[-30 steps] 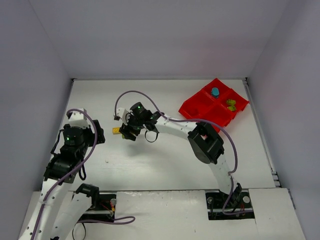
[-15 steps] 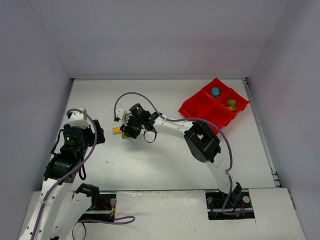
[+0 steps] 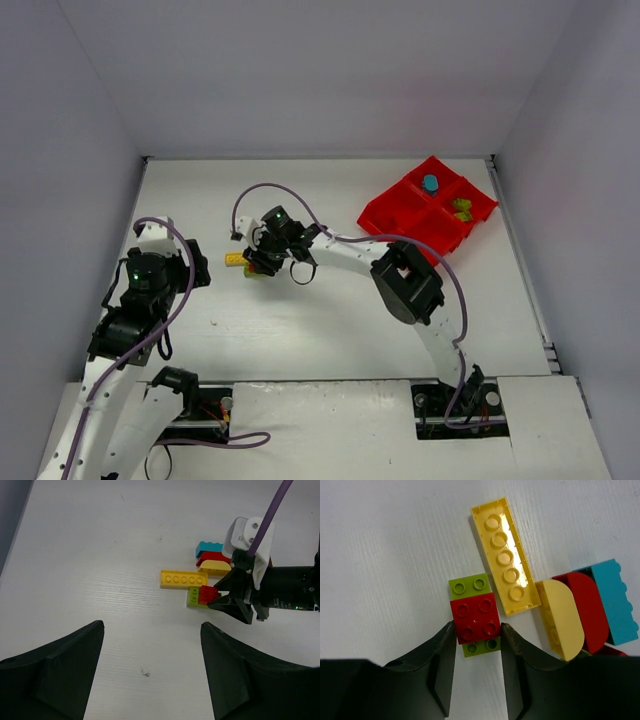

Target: Sort the legos into containers by color

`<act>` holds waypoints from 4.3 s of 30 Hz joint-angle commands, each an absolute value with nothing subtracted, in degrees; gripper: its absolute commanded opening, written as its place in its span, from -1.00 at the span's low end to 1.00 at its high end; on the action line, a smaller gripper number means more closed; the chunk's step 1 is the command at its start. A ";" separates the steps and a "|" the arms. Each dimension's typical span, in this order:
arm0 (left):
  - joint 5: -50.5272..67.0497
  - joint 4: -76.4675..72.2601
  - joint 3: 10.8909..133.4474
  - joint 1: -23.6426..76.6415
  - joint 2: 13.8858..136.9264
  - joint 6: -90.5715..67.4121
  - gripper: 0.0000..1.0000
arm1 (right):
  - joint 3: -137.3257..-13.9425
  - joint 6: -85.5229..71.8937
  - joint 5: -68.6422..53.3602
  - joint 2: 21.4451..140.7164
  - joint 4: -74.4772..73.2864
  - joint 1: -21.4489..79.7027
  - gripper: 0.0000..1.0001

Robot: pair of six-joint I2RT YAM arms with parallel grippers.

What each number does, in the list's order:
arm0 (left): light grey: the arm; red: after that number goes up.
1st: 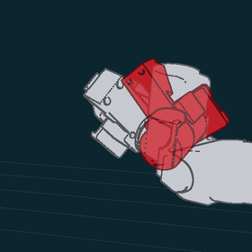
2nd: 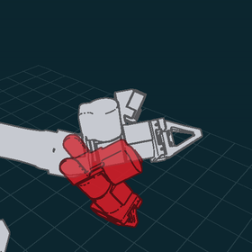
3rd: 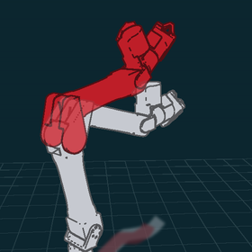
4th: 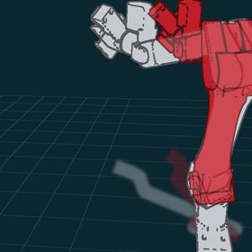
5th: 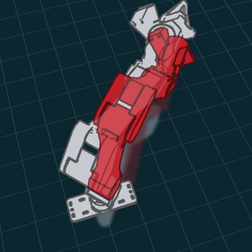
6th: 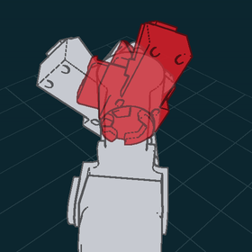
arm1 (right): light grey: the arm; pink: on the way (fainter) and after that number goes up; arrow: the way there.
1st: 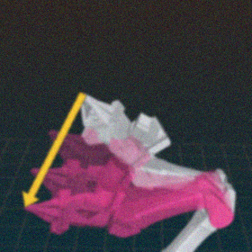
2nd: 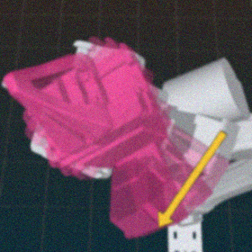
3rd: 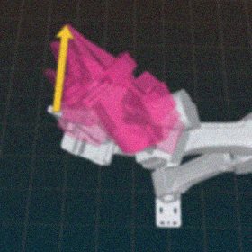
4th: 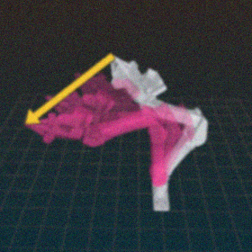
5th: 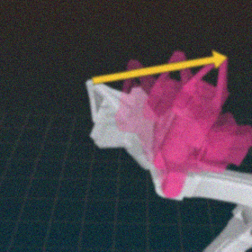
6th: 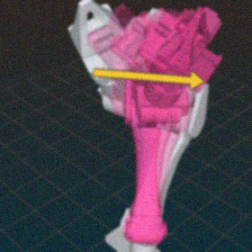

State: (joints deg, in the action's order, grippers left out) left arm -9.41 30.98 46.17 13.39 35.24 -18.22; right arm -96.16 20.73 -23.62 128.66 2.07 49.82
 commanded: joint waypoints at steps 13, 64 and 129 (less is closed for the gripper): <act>7.37 17.33 48.43 13.10 37.95 -32.15 0.43 | -71.92 14.59 -26.55 92.84 11.34 45.53 -1.00; 50.45 -5.98 53.35 14.06 67.06 -46.32 -0.27 | -62.67 15.73 -25.75 76.38 16.17 45.61 -1.00; 38.67 8.09 55.55 17.14 63.63 -36.39 -1.00 | -77.08 -2.11 0.62 103.88 10.73 14.50 -0.10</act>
